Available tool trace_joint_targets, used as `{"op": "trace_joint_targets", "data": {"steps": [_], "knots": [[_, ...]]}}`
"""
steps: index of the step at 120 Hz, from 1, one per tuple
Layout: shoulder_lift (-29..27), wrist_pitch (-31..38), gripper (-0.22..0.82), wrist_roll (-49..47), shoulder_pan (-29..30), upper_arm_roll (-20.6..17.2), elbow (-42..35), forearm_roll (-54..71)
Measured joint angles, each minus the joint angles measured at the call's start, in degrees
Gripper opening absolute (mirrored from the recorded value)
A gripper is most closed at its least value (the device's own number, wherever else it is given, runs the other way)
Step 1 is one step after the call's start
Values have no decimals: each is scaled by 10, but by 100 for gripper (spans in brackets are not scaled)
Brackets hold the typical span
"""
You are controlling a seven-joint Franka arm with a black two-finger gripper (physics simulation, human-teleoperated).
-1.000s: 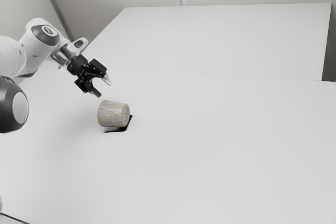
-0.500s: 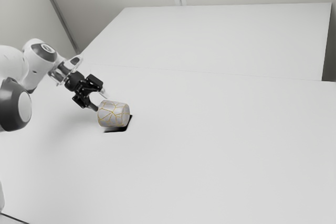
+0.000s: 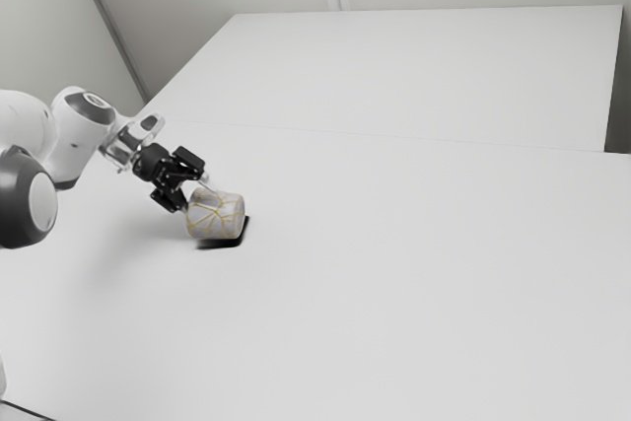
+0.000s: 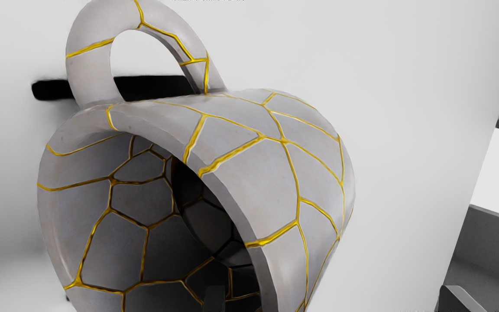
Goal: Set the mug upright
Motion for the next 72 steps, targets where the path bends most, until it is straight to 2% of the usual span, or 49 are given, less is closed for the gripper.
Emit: {"op": "trace_joint_targets", "data": {"steps": [15,29,39,56,72], "knots": [[-11,0,35,3,-4,0,-1,-3],[-15,1,12,6,-9,0,-1,-5],[-10,1,0,7,-16,0,0,-7],[-9,2,-10,9,-20,0,2,-10],[-14,3,-14,11,-21,0,2,-10]]}}
